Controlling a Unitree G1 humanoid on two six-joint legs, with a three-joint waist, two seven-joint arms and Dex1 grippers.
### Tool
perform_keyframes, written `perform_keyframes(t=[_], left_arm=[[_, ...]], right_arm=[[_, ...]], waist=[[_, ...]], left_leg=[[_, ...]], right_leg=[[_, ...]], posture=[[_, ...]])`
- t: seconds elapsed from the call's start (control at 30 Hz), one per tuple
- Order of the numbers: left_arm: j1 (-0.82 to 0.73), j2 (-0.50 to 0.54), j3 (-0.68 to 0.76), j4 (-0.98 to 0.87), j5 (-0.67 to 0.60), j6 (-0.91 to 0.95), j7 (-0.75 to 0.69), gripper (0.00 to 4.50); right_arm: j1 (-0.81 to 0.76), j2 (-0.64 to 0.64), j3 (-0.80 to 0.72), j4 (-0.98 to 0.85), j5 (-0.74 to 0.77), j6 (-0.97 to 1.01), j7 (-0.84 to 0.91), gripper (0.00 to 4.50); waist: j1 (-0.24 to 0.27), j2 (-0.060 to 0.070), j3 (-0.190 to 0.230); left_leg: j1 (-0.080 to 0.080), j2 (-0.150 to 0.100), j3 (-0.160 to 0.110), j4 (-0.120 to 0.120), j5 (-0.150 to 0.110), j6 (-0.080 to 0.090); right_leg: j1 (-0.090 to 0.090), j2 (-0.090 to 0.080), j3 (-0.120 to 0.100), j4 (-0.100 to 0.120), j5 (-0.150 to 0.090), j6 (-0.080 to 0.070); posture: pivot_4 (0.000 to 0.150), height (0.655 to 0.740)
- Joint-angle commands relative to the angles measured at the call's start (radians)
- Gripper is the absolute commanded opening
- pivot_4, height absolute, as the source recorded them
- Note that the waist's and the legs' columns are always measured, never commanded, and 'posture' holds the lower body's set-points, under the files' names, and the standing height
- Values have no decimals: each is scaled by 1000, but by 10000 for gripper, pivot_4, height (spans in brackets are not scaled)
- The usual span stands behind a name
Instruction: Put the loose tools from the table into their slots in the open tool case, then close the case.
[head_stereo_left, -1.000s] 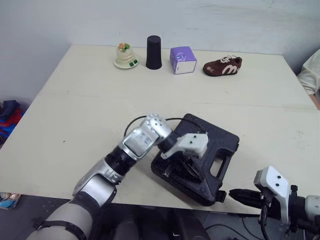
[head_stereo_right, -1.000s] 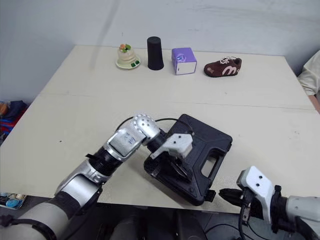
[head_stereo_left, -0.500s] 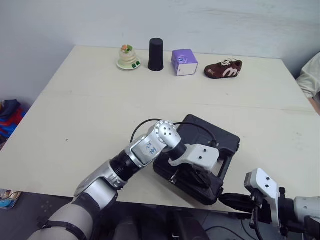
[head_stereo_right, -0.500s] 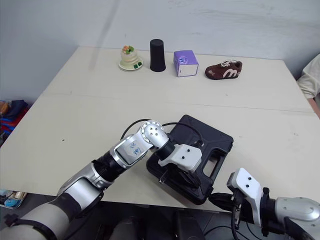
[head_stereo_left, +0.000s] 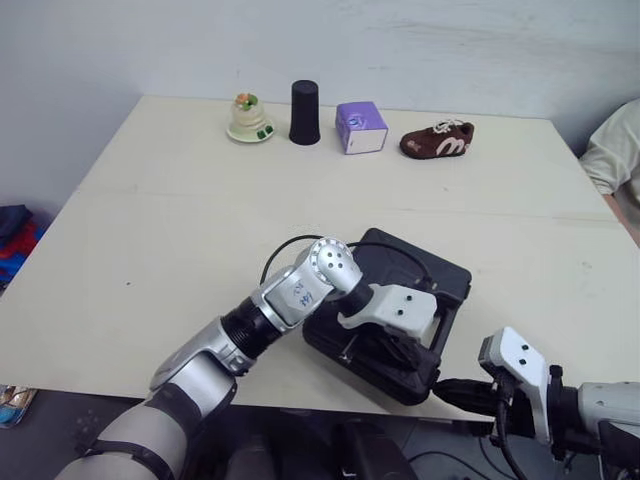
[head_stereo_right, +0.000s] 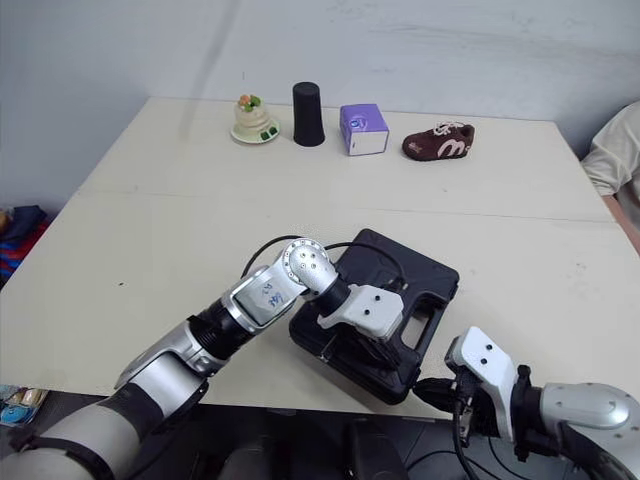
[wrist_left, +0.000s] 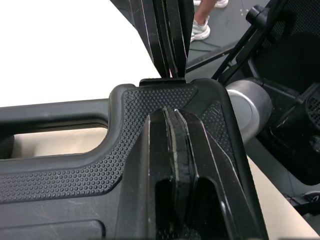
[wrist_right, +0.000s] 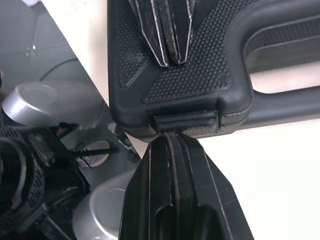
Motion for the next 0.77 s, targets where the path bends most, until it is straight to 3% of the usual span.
perform_keyframes(t=[0.03, 0.07, 0.1, 0.17, 0.27, 0.4, 0.47, 0.6, 0.77], left_arm=[[20, 88, 200, -44, -198, 225, -62, 747], [21, 150, 262, -84, -275, 304, -111, 6458], [21, 194, 294, -112, -322, 355, -140, 9080], [40, 309, 406, -152, -406, 432, -153, 19686], [117, 512, 616, -240, -536, 549, -179, 27059], [266, 736, 775, -293, -590, 582, -171, 43121], [342, 820, 848, -273, -581, 550, -162, 45000], [425, 884, 945, -236, -581, 518, -121, 45000], [501, 859, 970, -262, -592, 486, -64, 45000]], right_arm=[[34, 19, -233, 0, 4, -102, 76, 0], [40, 21, -314, 20, 53, -82, 103, 0], [45, 21, -366, 32, 89, -66, 123, 0], [55, -1, -507, 72, 184, -37, 211, 7934], [45, -67, -699, 168, 265, 18, 310, 16069], [118, -105, -814, 270, 205, 4, 435, 33384], [143, -114, -840, 326, 163, -26, 479, 44514], [104, -140, -820, 428, 90, -102, 485, 44514], [80, -154, -785, 501, 52, -165, 547, 44514]], waist=[[-5, 5, 4], [-7, 6, 5], [-9, 7, 8], [-2, 8, 8], [11, 16, 15], [0, 13, 17], [2, 13, 17], [7, 11, 19], [8, 12, 19]], left_leg=[[-1, 0, 0, 0, 0, 0], [-1, 0, 0, 0, 0, 0], [-1, 1, 0, 0, 1, -1], [-4, 1, -1, -1, 6, -11], [-8, 0, -1, 0, 5, -11], [-8, 3, -2, -2, 3, -14], [-7, 3, -1, -1, 0, -13], [-8, 1, -1, 0, -3, -10], [-8, 0, 0, -1, -4, -8]], right_leg=[[-1, 0, 0, 0, 0, 0], [-3, 1, 0, 1, 1, 1], [-5, 2, 0, 2, 0, 1], [-16, 2, -1, 11, -1, -2], [-18, 1, -2, 11, -3, -2], [-18, 3, -3, 7, -4, -3], [-17, 2, -3, 6, -6, -2], [-16, -1, -4, 4, -6, -1], [-16, -3, -4, 2, -5, 0]], posture=[[1500, 7339], [1500, 7339], [1500, 7339], [1500, 7339], [1500, 7339], [1500, 7339], [1500, 7339], [1500, 7339], [1500, 7339]])
